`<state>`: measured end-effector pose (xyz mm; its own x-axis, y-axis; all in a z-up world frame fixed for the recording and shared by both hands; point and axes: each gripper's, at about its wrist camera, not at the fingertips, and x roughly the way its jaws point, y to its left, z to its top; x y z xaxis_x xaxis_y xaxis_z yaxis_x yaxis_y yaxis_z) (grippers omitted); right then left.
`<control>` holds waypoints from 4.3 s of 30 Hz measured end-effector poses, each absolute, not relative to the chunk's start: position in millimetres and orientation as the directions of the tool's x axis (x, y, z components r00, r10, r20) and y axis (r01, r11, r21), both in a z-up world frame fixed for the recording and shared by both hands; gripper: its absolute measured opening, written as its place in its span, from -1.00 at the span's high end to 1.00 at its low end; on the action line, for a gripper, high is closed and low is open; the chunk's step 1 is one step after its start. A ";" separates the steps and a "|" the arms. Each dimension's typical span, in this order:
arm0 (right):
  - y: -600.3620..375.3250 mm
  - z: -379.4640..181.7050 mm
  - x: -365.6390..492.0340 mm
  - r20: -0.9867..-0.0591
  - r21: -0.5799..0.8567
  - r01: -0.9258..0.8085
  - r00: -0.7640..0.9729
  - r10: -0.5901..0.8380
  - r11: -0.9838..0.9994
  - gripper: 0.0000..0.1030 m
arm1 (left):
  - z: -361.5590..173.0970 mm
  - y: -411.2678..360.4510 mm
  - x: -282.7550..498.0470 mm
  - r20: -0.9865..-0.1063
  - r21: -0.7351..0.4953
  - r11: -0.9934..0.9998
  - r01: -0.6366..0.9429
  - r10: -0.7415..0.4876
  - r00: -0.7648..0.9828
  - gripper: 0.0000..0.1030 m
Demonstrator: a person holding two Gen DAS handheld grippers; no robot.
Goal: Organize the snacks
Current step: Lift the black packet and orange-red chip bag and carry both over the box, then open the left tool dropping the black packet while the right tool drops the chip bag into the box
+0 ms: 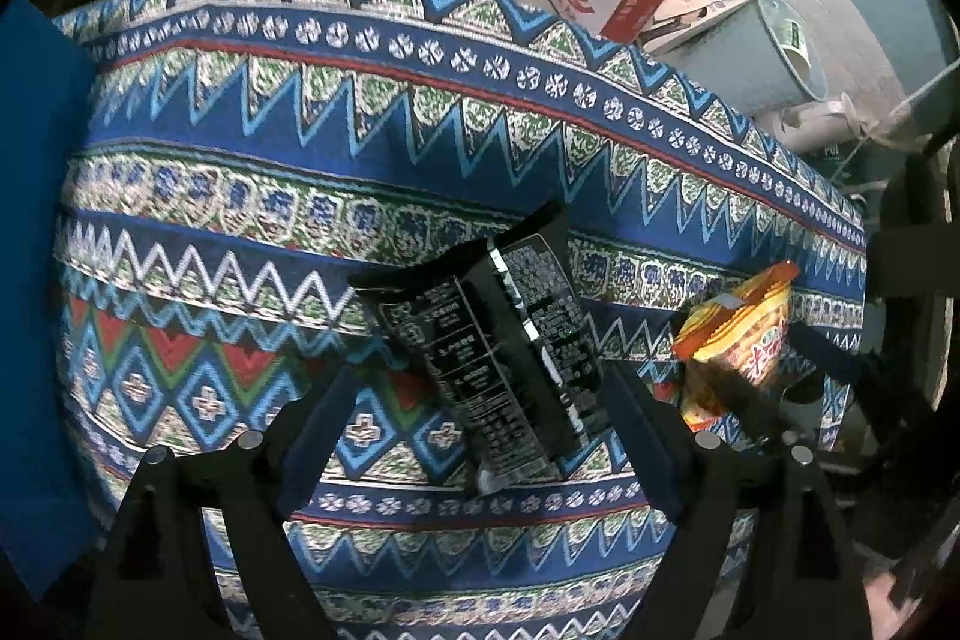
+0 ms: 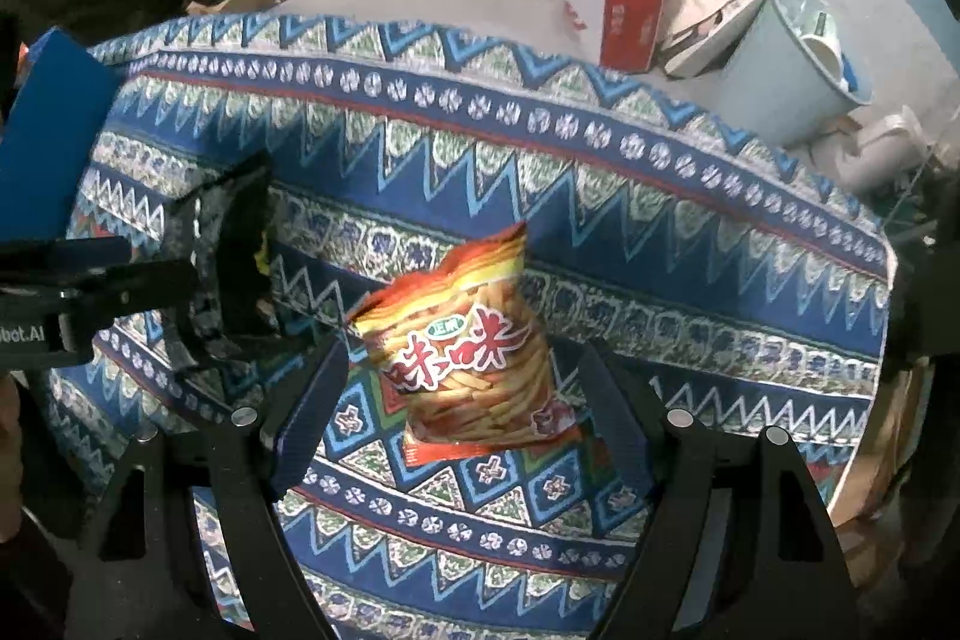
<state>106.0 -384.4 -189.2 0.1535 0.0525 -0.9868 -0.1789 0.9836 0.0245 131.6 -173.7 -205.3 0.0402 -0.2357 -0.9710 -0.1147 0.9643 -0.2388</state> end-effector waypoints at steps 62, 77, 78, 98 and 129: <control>-181.8 -39.4 76.0 -0.878 0.095 -0.397 0.399 0.265 0.913 0.22 | -35.3 -21.6 23.6 -0.863 0.016 0.976 0.218 -0.096 0.497 0.05; -71.1 -39.3 71.6 -0.876 0.141 -0.541 0.323 0.359 0.829 0.22 | -23.7 83.4 -0.9 -0.832 0.045 0.996 0.071 -0.002 0.554 0.05; -64.0 -41.6 71.7 -0.878 0.145 -0.548 0.313 0.363 0.824 0.22 | -23.3 91.8 -0.3 -0.830 0.045 0.997 0.055 0.007 0.558 0.05; 27.3 -91.1 77.4 -0.914 0.218 -0.603 0.149 0.377 0.767 0.22 | -70.1 176.6 7.0 -0.879 -0.009 0.992 -0.126 0.053 0.473 0.04; -35.8 -19.5 80.7 -0.834 0.133 -0.459 0.427 0.349 0.879 -0.48 | -0.2 155.8 -4.2 -0.776 0.058 0.991 -0.118 0.120 0.619 -0.76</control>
<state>80.7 -35.8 -19.5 0.4274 0.3493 -0.8339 -0.4587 0.8786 0.1329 -4.2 155.8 -0.2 0.6193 0.1195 -0.7760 -0.1185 0.9913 0.0581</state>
